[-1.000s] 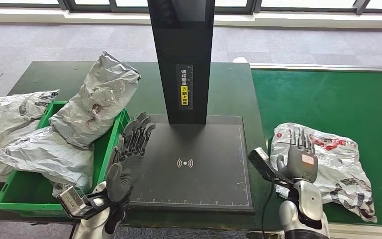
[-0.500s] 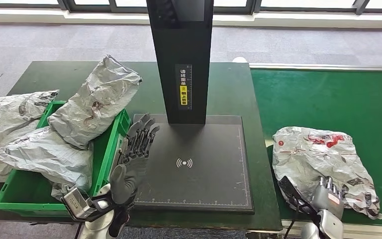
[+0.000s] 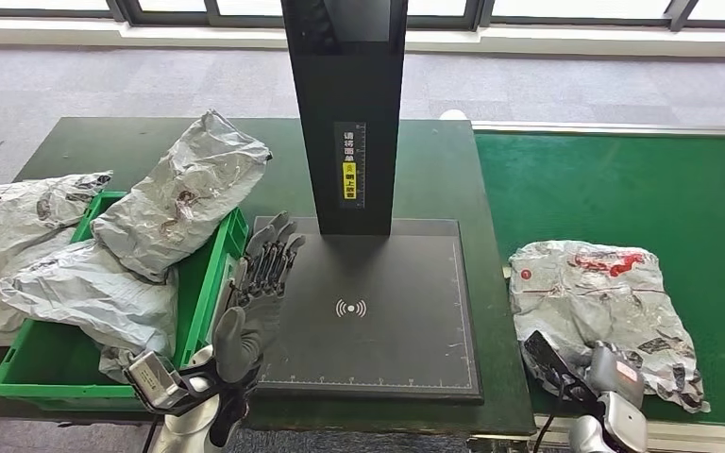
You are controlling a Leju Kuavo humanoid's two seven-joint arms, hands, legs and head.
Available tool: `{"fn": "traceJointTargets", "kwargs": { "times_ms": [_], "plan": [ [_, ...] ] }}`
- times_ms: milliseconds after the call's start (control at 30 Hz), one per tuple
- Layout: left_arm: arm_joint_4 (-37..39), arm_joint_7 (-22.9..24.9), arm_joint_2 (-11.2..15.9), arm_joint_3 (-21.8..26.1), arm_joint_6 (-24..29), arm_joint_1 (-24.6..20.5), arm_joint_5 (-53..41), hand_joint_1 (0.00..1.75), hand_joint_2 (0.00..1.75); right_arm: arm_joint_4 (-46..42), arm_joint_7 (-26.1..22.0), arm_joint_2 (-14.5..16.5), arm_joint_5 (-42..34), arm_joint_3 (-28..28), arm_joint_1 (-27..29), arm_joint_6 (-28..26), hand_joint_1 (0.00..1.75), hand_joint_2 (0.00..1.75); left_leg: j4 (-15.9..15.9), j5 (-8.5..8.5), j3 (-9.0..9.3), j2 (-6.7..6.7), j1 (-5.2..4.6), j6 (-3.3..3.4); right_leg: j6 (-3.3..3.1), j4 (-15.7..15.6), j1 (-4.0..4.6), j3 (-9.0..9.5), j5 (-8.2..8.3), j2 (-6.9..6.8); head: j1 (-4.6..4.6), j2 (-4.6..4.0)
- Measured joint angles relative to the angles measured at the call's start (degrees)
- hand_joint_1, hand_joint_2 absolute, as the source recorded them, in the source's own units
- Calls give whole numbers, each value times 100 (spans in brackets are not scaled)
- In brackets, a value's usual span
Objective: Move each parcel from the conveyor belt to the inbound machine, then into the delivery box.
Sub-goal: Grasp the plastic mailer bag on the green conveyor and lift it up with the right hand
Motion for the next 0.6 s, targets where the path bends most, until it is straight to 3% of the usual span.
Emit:
{"fn": "traceJointTargets", "kwargs": {
  "times_ms": [300, 600],
  "plan": [
    [4, 7, 0, 0, 18, 2, 0, 0, 0, 31, -14, 0, -10, 0, -88, -112, 175, 175, 1, 9, -3, -1, -3, 11, 9, 0, -3, 0, 7, -6, 0, 0],
    [3, -14, 8, 4, 25, 48, -63, 0, 0, -549, -439, 98, -430, 0, 22, -932, 175, 175, 1, 10, -17, -5, -6, 11, 9, 2, -7, -11, 7, -11, 0, 0]
  ]
}}
